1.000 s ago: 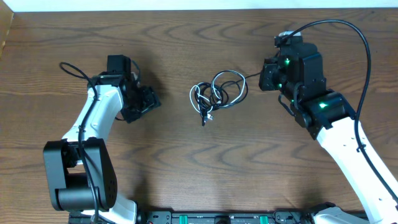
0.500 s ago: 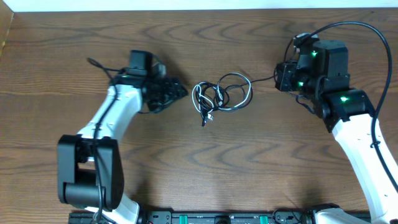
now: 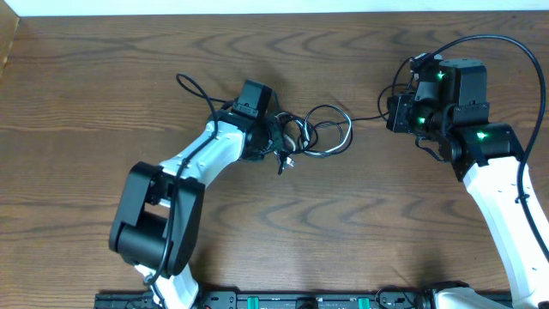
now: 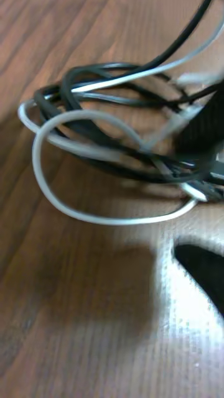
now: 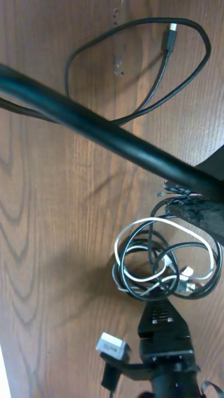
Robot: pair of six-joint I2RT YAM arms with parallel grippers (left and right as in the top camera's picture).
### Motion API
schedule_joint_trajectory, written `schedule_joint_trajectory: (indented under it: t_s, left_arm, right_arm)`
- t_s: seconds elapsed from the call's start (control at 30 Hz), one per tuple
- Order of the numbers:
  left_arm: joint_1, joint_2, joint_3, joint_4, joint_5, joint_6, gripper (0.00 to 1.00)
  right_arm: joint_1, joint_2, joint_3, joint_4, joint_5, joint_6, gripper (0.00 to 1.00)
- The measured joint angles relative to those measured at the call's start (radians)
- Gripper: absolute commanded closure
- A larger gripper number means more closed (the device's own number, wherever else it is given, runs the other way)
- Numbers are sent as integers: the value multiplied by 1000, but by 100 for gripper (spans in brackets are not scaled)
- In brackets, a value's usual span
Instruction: Untangle cables
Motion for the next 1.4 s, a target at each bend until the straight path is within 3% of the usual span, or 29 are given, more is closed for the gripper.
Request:
schedule_joint_trajectory:
  t_s: [0.07, 0.1, 0.33, 0.6, 1.1, 1.4]
  left_arm:
    - [-2, 23, 0, 2, -32, 1, 90]
    - [-2, 30, 0, -1, -47, -1, 92]
    - [48, 35, 0, -97, -169, -5, 93]
    - [290, 29, 5, -222, -200, -29, 92]
    - [832, 27, 3, -329, -18, -29, 92]
    - [951, 27, -24, -313, 120, -30, 92]
  right_arm:
    - [-2, 0, 0, -5, -1, -8, 99]
    - [-6, 0, 0, -8, -1, -12, 99]
    - [-120, 0, 0, -60, -11, -21, 99]
    - [-306, 0, 0, -106, -26, -10, 99]
    - [-488, 1, 0, -119, -71, 125, 99]
    - [-578, 4, -5, -2, -97, 267, 99]
